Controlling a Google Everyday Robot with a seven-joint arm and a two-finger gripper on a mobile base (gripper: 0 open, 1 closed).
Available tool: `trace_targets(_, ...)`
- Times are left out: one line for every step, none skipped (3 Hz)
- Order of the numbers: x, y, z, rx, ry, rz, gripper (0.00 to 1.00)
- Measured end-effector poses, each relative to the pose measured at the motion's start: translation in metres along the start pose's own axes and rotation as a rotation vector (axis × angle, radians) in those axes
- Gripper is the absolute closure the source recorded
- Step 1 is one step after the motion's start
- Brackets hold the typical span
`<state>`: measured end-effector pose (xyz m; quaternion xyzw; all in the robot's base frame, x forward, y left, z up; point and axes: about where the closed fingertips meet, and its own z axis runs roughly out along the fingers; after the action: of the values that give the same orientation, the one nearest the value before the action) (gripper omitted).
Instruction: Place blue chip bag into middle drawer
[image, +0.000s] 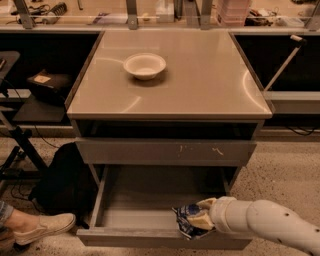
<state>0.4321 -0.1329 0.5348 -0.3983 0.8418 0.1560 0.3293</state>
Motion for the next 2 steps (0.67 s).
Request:
trace_targets(0.003, -0.011, 0.054, 0.025, -0.007, 0.086, 1.0)
trace_targets(-0.008, -0.024, 0.099, 0.067, -0.026, 0.172, 1.0)
